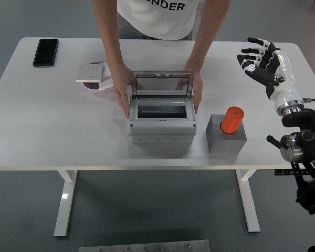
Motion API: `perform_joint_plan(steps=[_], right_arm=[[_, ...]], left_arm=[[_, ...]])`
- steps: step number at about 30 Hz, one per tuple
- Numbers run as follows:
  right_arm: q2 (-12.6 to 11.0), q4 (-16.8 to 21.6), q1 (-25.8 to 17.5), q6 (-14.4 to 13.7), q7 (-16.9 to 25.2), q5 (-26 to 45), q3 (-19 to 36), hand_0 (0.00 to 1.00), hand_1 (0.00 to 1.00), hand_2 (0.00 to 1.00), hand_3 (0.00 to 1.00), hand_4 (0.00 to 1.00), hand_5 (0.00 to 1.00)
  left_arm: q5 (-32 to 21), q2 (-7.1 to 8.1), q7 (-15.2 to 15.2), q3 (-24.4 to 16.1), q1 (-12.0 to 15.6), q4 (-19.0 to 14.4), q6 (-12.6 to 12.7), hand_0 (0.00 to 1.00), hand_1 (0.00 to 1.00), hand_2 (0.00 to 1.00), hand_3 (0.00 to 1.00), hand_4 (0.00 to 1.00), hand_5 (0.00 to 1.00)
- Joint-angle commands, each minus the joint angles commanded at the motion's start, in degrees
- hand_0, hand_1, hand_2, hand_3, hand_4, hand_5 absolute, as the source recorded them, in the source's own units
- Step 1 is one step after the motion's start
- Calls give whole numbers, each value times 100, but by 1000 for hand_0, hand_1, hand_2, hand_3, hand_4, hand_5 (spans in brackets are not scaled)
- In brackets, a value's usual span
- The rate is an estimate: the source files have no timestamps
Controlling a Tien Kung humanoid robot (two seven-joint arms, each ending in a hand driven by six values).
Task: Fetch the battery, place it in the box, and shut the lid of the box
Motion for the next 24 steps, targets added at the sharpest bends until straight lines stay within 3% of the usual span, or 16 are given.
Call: perform_joint_plan(steps=[1, 9, 19, 20, 24], right_arm=[[2, -9, -1, 7, 3, 7, 8, 807, 811, 806, 936, 829, 2], [22, -27, -45, -19, 49, 24, 18, 814, 829, 829, 945, 841, 3], [90, 19, -210, -367, 478, 112, 11, 813, 812, 810, 896, 843, 4], [97, 18, -226, -388, 509, 117, 10, 729, 656, 653, 791, 840, 23], [118, 22, -282, -444, 597, 133, 9, 729, 656, 653, 791, 840, 23]], left_arm=[[4, -1, 1, -4, 0, 0, 1, 620, 728, 633, 583, 672, 185], [16, 0, -2, -19, 3, -1, 12, 620, 732, 624, 578, 655, 174], [34, -5, 7, -30, 11, -6, 16, 621, 735, 623, 578, 649, 166], [35, -5, 8, -31, 13, -7, 16, 621, 737, 626, 579, 651, 164], [39, -8, 10, -30, 20, -8, 15, 621, 737, 626, 579, 651, 164]])
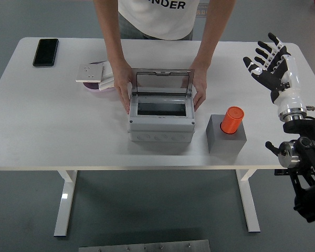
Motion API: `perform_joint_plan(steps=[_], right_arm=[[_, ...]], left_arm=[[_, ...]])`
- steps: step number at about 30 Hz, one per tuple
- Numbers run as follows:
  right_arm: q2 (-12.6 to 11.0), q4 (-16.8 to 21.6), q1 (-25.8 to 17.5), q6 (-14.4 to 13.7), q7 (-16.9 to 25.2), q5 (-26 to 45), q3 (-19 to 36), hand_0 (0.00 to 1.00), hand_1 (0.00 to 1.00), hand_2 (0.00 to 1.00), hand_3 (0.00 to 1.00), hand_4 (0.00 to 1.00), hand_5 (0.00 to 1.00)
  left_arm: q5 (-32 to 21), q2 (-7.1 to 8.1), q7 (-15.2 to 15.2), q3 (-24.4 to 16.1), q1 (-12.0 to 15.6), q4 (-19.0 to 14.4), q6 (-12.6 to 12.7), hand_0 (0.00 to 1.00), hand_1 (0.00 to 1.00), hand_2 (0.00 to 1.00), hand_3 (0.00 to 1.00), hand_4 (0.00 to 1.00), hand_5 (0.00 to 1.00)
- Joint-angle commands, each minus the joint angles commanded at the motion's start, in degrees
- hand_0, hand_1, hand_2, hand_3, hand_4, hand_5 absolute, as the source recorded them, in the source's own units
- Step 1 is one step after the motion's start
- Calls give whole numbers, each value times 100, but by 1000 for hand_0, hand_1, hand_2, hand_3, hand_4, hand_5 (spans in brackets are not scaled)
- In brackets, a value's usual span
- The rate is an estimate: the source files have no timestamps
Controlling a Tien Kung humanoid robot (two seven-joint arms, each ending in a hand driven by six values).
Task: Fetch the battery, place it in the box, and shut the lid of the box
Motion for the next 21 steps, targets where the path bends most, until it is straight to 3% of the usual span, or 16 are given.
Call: perform_joint_plan(steps=[1, 13, 14, 18, 19, 21], right_arm=[[4, 0, -11, -5, 11, 4, 0, 658, 495, 502, 606, 814, 20], [31, -12, -35, -17, 65, 76, 21, 649, 499, 513, 575, 810, 17], [33, -14, -37, -17, 69, 81, 24, 576, 570, 585, 618, 811, 12], [42, -33, -50, -15, 91, 111, 36, 576, 570, 585, 618, 811, 12], [44, -37, -53, -17, 96, 116, 39, 534, 644, 656, 639, 811, 12], [46, -40, -57, -23, 99, 121, 41, 534, 644, 656, 639, 811, 12]], left_arm=[[0, -2, 0, 1, 2, 0, -1, 621, 738, 625, 579, 644, 152], [36, 3, 3, -19, -12, 0, 5, 621, 739, 623, 579, 638, 140], [36, 2, 1, -18, -14, 0, 5, 621, 743, 622, 579, 635, 139], [41, -2, -3, -19, -19, 1, 4, 621, 743, 622, 579, 635, 139], [44, -2, -2, -21, -20, 1, 5, 618, 746, 620, 576, 631, 136], [47, -2, -1, -25, -19, 0, 6, 618, 746, 620, 576, 631, 136]])
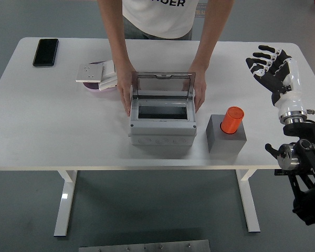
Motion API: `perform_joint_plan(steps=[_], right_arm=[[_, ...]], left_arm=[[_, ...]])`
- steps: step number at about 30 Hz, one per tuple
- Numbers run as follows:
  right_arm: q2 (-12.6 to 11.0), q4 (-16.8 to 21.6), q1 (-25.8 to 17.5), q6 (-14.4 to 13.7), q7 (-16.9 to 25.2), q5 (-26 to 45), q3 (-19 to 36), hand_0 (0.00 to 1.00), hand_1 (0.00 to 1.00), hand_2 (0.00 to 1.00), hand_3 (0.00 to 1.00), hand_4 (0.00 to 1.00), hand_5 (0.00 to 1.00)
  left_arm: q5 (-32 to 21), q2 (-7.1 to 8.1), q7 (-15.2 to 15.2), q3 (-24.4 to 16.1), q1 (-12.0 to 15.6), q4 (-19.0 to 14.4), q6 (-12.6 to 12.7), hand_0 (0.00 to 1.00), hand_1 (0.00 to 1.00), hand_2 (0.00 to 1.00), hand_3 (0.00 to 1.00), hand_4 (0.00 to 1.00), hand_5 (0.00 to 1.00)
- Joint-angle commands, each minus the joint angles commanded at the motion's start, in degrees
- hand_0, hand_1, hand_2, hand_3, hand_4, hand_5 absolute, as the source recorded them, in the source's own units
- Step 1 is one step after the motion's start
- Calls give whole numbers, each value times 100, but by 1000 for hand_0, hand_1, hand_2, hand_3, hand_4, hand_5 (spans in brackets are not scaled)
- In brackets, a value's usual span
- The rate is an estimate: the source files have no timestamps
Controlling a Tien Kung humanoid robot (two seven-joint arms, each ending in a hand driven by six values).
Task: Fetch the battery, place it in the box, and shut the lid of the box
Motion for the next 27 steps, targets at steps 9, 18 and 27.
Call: perform_joint_plan(steps=[9, 18, 27], right_arm=[[13, -6, -7, -36, 20, 15, -10, 570, 708, 721, 657, 808, 10], [17, 50, -44, -53, 8, -50, -48, 578, 783, 784, 675, 788, 2], [7, 121, -110, -71, -3, -110, -137, 565, 751, 770, 674, 786, 2]], left_arm=[[6, 1, -3, -4, 0, -3, 5, 617, 750, 620, 575, 632, 135], [-14, -8, -6, 7, 10, -5, 5, 611, 753, 621, 573, 632, 134], [-8, -20, -2, 6, 20, -7, 3, 609, 752, 622, 574, 633, 135]])
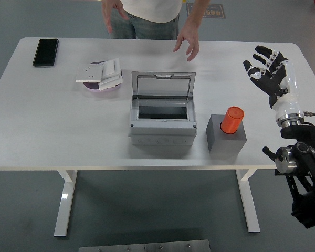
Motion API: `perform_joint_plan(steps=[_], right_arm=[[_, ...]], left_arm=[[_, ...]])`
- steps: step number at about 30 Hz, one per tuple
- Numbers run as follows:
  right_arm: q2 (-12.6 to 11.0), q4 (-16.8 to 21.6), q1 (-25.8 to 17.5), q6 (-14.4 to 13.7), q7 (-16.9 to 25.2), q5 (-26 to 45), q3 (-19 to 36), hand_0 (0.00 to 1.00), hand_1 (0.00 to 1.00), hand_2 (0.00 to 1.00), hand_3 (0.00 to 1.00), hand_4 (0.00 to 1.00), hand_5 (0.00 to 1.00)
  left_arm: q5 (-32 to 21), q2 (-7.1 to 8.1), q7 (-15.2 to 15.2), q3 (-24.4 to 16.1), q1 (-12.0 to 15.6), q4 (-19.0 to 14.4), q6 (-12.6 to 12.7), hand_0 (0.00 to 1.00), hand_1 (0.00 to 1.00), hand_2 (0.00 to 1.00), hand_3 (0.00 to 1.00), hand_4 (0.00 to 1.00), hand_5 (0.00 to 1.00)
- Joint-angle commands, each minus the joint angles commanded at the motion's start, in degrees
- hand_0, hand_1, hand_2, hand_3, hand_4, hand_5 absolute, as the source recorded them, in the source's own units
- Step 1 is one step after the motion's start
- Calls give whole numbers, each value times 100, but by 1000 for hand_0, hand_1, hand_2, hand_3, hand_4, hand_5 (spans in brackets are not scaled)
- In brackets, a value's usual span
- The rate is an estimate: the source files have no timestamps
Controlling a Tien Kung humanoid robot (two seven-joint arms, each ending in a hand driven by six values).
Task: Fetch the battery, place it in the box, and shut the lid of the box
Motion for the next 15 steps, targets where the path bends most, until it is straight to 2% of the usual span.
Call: perform_joint_plan(steps=[12, 13, 15], right_arm=[[-35, 60, -105, -186, 186, -34, -191, 575, 742, 755, 675, 783, 2], [-38, 64, -115, -213, 209, -38, -209, 638, 715, 723, 665, 780, 2], [-47, 65, -147, -306, 295, -25, -276, 638, 715, 723, 665, 780, 2]], left_arm=[[70, -13, 31, -31, -7, -2, -7, 606, 754, 623, 575, 635, 136], [77, -13, 34, -34, -8, -3, -7, 605, 753, 626, 575, 636, 136], [92, -14, 39, -42, -11, -2, -8, 605, 753, 626, 575, 636, 136]])
